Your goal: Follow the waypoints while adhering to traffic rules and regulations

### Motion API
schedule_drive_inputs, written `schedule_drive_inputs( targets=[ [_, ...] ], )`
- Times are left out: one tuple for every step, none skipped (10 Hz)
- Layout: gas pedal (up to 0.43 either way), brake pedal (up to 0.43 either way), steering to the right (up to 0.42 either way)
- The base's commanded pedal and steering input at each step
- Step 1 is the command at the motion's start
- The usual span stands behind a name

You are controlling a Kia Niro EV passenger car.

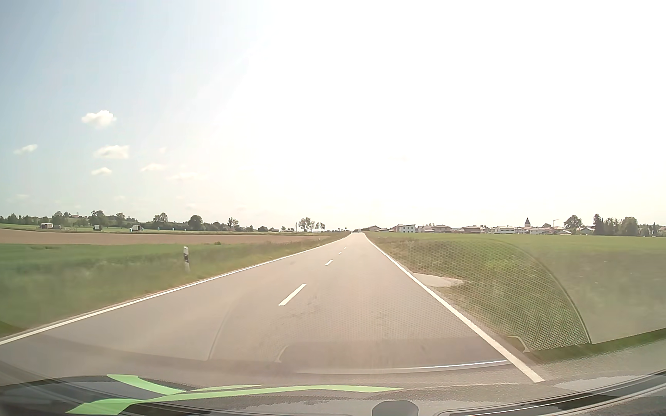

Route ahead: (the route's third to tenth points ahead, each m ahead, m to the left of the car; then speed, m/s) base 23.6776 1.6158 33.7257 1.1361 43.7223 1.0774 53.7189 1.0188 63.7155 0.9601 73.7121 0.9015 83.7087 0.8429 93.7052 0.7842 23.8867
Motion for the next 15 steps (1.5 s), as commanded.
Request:
schedule_drive_inputs(
  targets=[
    [0.169, 0.0, -0.003],
    [0.177, 0.0, -0.003],
    [0.189, 0.0, -0.003],
    [0.197, 0.0, -0.003],
    [0.197, 0.0, -0.003],
    [0.197, 0.0, -0.003],
    [0.197, 0.0, -0.003],
    [0.177, 0.0, -0.003],
    [0.169, 0.0, -0.001],
    [0.15, 0.0, 0.001],
    [0.098, 0.0, 0.003],
    [0.087, 0.0, 0.003],
    [0.087, 0.0, 0.003],
    [0.087, 0.0, 0.003],
    [0.087, 0.0, 0.002]
  ],
)
